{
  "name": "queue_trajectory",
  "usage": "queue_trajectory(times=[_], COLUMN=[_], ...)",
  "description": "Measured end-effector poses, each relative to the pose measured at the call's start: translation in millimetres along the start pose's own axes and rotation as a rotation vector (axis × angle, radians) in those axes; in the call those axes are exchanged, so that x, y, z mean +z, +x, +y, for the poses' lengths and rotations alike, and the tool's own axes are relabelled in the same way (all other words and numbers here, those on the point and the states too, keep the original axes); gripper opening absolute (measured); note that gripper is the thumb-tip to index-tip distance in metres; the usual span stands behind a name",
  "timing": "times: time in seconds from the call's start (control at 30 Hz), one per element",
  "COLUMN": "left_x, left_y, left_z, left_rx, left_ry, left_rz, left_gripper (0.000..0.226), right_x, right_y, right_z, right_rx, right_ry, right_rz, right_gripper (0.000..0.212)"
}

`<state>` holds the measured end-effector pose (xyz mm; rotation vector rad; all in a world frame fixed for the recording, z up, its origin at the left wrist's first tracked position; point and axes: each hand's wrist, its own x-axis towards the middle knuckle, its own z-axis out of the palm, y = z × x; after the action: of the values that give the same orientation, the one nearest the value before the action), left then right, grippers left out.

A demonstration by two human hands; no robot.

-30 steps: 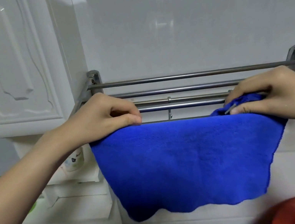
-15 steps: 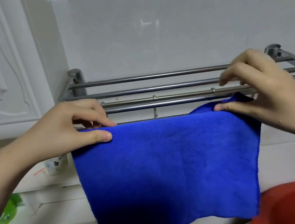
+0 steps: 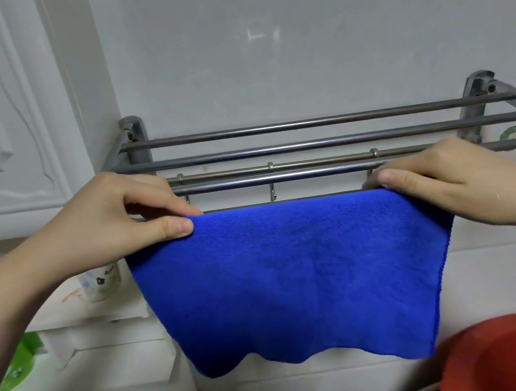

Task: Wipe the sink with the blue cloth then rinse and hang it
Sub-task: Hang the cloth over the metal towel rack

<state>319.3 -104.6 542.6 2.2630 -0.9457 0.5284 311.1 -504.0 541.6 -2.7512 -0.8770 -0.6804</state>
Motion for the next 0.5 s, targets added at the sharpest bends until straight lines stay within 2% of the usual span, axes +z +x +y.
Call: queue_trajectory(times=[0.1,0.2,0.33,0.5], left_x=[0.1,4.3,6.4,1.0], left_y=[-0.8,-2.1,-13.5,-7.0], left_z=[2.1,5.0,10.1,12.7], left_rx=[-0.018,-0.062,-0.018,-0.042], left_ry=[-0.005,-0.017,0.126,0.144], left_rz=[0.013,0.085,0.113,0.163], left_gripper=[0.022,0.014,0.013,0.020], right_x=[2.6,8.9,14.3,5.5], right_y=[-1.8,-4.2,-14.0,-7.7], right_z=[-8.2,-8.2,-5.3,-10.3], right_rx=[-0.196,-0.349,-0.244,-0.094], right_ry=[-0.084,-0.171,-0.023,0.151], right_rz=[0.252,0.353,0.315,0.324], right_gripper=[0.031,0.025,0.031,0.041])
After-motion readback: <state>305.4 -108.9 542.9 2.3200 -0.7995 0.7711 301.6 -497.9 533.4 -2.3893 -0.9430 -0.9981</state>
